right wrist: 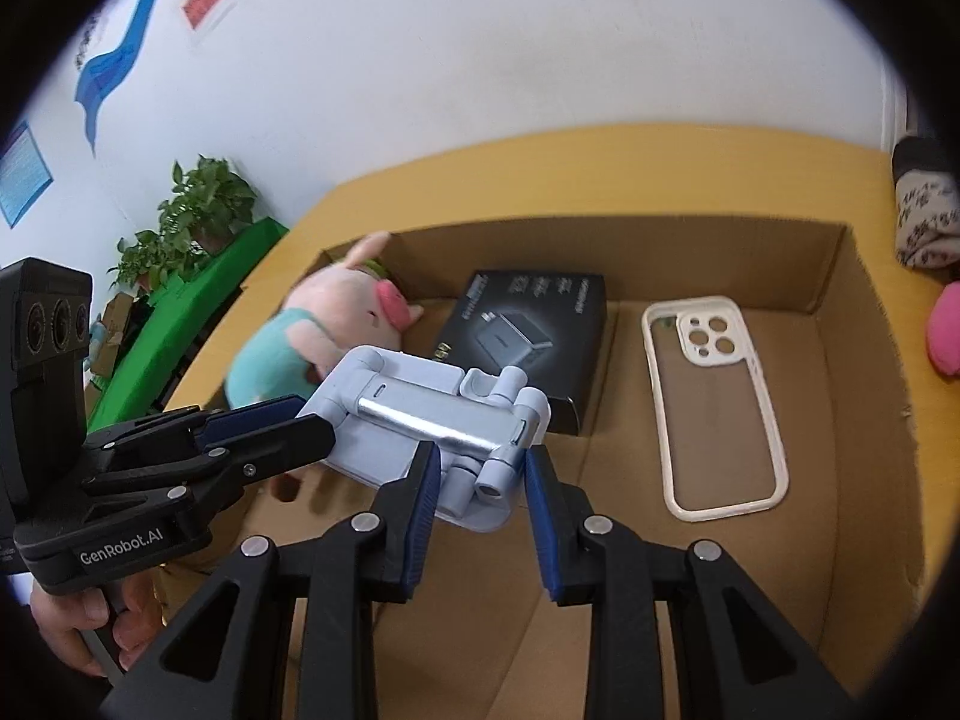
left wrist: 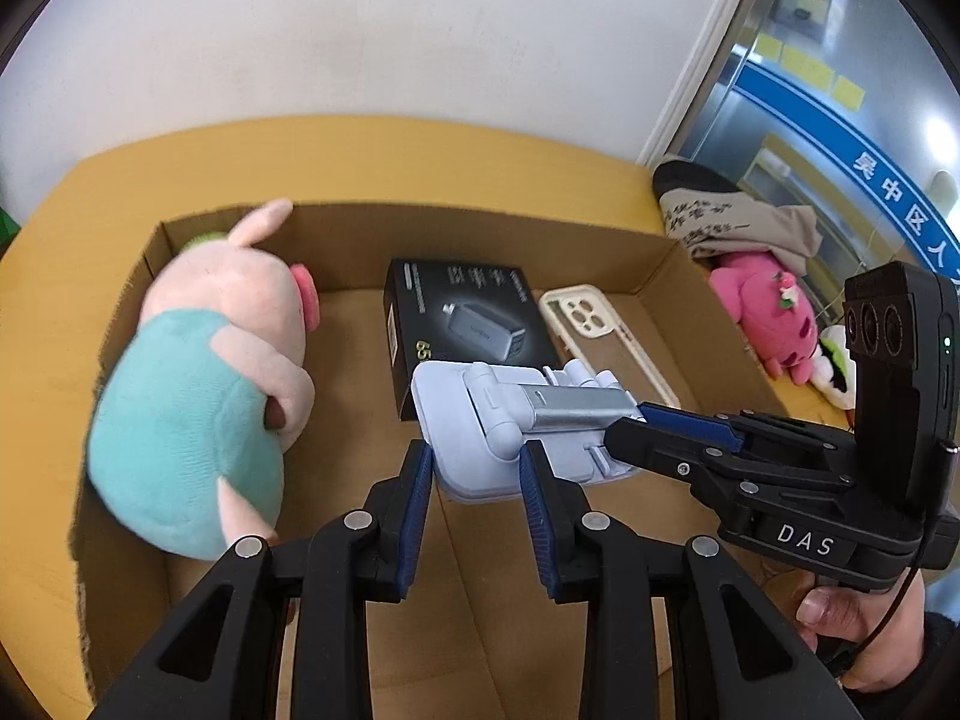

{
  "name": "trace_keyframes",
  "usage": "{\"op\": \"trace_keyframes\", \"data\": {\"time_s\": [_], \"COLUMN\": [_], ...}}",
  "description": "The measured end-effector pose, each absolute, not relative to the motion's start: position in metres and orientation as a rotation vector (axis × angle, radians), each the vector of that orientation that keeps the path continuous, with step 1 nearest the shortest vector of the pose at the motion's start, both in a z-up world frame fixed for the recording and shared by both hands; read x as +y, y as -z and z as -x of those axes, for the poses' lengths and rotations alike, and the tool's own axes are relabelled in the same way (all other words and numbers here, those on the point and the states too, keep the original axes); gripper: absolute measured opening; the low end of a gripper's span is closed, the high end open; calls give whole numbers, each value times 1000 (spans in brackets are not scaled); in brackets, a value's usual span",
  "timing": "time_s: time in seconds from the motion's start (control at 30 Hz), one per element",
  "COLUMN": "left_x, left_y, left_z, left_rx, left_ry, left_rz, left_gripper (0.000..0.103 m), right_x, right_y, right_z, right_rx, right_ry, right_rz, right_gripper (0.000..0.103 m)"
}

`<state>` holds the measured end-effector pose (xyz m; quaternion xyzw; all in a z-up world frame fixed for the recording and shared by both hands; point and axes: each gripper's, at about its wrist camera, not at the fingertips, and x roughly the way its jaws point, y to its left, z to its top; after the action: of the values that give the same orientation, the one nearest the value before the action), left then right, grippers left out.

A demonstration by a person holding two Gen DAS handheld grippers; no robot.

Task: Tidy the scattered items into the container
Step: 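Lift the white phone stand with the left gripper over the box, then lower the phone stand into the box and open the left gripper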

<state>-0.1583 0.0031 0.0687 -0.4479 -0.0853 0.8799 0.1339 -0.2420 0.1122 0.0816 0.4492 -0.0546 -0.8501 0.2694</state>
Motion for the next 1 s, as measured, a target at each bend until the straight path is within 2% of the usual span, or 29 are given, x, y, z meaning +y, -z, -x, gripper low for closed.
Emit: {"op": "trace_keyframes", "data": {"time_s": [0.2, 0.47, 0.6, 0.63, 0.73, 0.77, 0.83, 0.93, 1.0], "left_x": [3, 8, 10, 10, 6, 5, 3, 3, 5], "left_y": [-44, -17, -20, -24, -39, -48, -69, -107, -123], "left_z": [172, 186, 182, 180, 171, 164, 145, 95, 63], "left_rx": [-262, -271, -260, -261, -282, -274, -218, -105, -48], "left_ry": [-2500, -2402, -2404, -2412, -2455, -2492, -2584, -2757, -2856], "left_rz": [1432, 1642, 1632, 1617, 1564, 1526, 1421, 1203, 1079], "left_gripper": [31, 32, 32, 36, 58, 66, 74, 85, 102], "right_x": [117, 112, 112, 113, 117, 118, 121, 131, 135], "right_y": [-42, -34, -33, -35, -54, -63, -82, -114, -127], "right_z": [268, 272, 267, 265, 252, 246, 228, 183, 155], "right_rx": [-263, -244, -241, -233, -190, -163, -84, 22, 93], "right_ry": [2153, 2119, 2101, 2108, 2164, 2189, 2252, 2332, 2399], "right_rz": [-1404, -1499, -1500, -1491, -1420, -1391, -1311, -1164, -1082], "right_gripper": [30, 31, 40, 45, 62, 65, 79, 84, 89]}}
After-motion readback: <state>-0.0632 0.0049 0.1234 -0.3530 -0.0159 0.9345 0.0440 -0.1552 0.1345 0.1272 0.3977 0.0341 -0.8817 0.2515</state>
